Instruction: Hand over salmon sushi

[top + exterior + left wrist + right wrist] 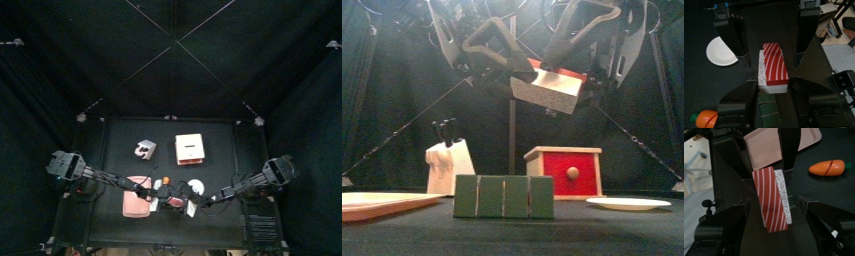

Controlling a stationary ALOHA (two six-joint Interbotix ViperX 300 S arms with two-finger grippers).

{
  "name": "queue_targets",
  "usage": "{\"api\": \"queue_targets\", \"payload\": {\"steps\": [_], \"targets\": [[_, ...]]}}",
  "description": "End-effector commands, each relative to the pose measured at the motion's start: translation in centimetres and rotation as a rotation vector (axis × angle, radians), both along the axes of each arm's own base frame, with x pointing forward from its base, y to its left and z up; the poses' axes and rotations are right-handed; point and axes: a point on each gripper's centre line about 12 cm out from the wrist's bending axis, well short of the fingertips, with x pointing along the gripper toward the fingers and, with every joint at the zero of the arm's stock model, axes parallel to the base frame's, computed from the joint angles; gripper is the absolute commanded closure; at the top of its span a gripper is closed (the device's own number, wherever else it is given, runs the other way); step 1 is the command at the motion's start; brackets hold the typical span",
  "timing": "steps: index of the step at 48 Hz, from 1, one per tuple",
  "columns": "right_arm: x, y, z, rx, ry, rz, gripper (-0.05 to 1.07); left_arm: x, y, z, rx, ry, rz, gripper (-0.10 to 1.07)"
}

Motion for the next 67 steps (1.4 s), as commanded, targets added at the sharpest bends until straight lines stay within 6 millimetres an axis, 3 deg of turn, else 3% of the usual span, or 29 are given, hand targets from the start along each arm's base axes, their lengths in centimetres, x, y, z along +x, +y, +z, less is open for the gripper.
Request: {"api": "queue_targets", "payload": {"steps": [1,67], "targets": [[0.01,-0.04,1.46,0.014,-0.038,0.0,-0.02,0.24,0.13,1.12,-0.006,-0.028,0.003,0.43],[-0.33,0.04,1.14,0.046,-0.019,-0.021,-0.02,0.16,0.34,1.02,-0.004,-0.026,0.007,0.43]]}}
